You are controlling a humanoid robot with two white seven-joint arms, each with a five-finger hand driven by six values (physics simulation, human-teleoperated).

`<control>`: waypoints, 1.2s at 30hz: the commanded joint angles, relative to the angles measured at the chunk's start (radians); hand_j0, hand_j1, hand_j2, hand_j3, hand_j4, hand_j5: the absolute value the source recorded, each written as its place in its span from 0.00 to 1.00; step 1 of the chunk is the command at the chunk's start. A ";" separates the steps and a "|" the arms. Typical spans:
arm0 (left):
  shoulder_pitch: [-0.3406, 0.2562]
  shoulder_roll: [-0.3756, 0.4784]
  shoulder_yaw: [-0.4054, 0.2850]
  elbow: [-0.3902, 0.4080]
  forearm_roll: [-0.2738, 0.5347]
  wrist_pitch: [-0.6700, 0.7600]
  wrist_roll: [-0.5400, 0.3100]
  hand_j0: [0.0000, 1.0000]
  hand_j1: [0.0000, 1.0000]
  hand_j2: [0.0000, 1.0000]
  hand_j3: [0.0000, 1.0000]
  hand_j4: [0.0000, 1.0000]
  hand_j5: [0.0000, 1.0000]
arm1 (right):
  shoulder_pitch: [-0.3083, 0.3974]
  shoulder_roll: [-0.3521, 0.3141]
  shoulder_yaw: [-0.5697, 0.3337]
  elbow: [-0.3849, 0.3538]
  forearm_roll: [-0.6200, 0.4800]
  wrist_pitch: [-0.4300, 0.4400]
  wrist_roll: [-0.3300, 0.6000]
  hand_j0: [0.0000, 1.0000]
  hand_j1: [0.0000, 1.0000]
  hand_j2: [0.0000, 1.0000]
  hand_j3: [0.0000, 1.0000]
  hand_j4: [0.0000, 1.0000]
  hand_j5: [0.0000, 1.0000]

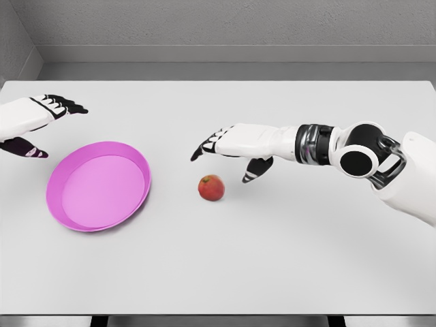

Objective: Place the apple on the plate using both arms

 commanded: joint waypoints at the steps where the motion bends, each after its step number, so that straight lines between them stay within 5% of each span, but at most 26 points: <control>1: 0.002 -0.002 0.001 0.002 0.006 0.002 0.001 1.00 1.00 1.00 1.00 1.00 1.00 | 0.000 0.000 -0.001 0.000 -0.002 0.000 -0.001 1.00 1.00 1.00 1.00 1.00 1.00; 4: -0.002 -0.011 0.001 0.004 0.006 0.002 0.001 1.00 1.00 1.00 1.00 1.00 1.00 | -0.005 -0.017 -0.018 0.000 -0.001 -0.001 0.000 1.00 1.00 1.00 1.00 1.00 1.00; 10: -0.041 -0.068 -0.033 -0.033 -0.046 0.002 0.001 1.00 1.00 1.00 1.00 1.00 1.00 | 0.070 -0.227 -0.381 0.009 -0.004 -0.030 0.000 1.00 1.00 1.00 1.00 1.00 1.00; 14: -0.163 -0.106 -0.187 -0.124 -0.080 0.002 0.001 1.00 1.00 1.00 1.00 1.00 1.00 | 0.163 -0.320 -0.515 0.018 -0.005 -0.136 -0.001 1.00 1.00 1.00 1.00 1.00 1.00; 18: -0.241 -0.152 -0.331 -0.180 -0.078 0.002 -0.001 1.00 1.00 1.00 1.00 1.00 1.00 | 0.265 -0.329 -0.602 0.043 -0.005 -0.207 -0.001 1.00 1.00 1.00 1.00 1.00 1.00; 26: -0.400 -0.266 -0.581 -0.207 -0.069 0.002 -0.048 1.00 1.00 1.00 1.00 1.00 1.00 | 0.325 -0.366 -0.614 0.072 -0.005 -0.202 -0.001 1.00 1.00 1.00 1.00 1.00 1.00; 28: -0.414 -0.297 -0.607 -0.203 -0.069 0.002 -0.084 1.00 1.00 1.00 1.00 1.00 1.00 | 0.344 -0.366 -0.614 0.130 -0.005 -0.198 -0.001 1.00 1.00 1.00 1.00 1.00 1.00; 36: -0.462 -0.355 -0.671 -0.197 -0.077 0.002 -0.142 1.00 1.00 1.00 1.00 1.00 1.00 | 0.385 -0.364 -0.607 0.070 -0.005 -0.198 -0.001 1.00 1.00 1.00 1.00 1.00 1.00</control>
